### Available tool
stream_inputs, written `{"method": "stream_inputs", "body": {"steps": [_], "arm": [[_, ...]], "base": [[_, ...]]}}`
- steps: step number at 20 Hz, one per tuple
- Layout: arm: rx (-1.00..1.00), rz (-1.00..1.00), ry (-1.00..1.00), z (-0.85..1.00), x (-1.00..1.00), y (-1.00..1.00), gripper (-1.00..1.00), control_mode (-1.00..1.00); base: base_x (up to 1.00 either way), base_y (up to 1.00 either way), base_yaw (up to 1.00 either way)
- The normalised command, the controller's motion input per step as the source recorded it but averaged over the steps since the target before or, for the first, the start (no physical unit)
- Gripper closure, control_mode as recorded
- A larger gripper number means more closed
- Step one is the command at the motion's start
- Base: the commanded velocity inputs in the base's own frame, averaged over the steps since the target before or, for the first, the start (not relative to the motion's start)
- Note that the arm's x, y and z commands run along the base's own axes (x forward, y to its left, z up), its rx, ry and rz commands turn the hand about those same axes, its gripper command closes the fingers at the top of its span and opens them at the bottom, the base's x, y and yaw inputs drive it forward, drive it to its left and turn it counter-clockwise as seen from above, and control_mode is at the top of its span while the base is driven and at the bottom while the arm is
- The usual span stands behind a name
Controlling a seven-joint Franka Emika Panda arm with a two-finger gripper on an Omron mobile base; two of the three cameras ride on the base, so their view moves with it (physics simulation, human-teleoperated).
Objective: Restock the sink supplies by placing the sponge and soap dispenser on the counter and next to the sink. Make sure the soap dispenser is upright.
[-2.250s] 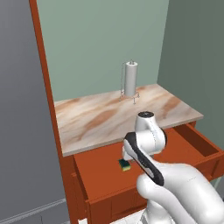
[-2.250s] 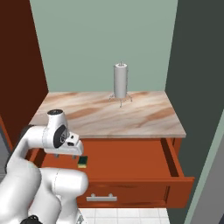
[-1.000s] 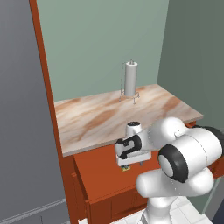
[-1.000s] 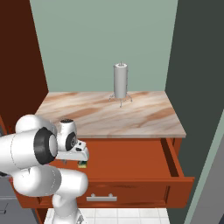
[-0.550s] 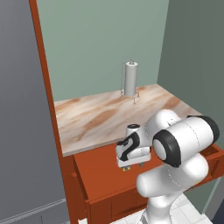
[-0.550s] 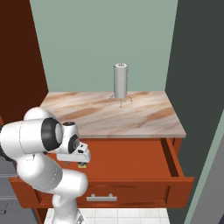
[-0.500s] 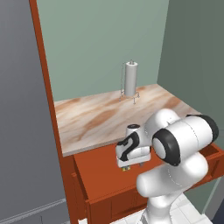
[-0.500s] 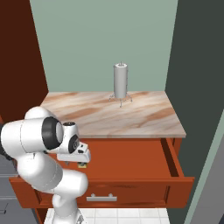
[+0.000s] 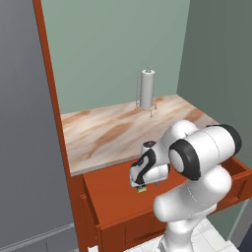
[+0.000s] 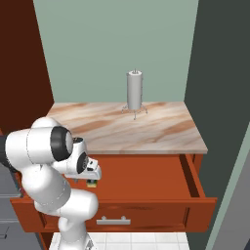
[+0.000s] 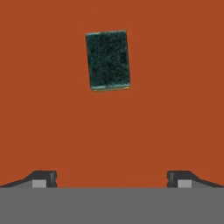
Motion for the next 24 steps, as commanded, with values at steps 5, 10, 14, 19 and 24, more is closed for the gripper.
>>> {"method": "stream_inputs", "body": {"steps": [5, 10, 14, 19, 24], "arm": [[0.03, 0.00, -0.07, -0.11, 0.10, 0.00, -1.00, -1.00], [0.01, 0.00, 0.00, -0.14, 0.22, 0.00, -1.00, -1.00], [0.00, 0.00, 0.00, -0.21, 0.24, 0.00, -1.00, -1.00], [0.00, 0.00, 0.00, -0.19, 0.25, 0.00, -1.00, -1.00], [0.00, 0.00, 0.00, -0.16, 0.30, 0.00, -1.00, -1.00]], "base": [[0.00, 0.00, 0.00], [0.00, 0.00, 0.00], [0.00, 0.00, 0.00], [0.00, 0.00, 0.00], [0.00, 0.00, 0.00]]}}
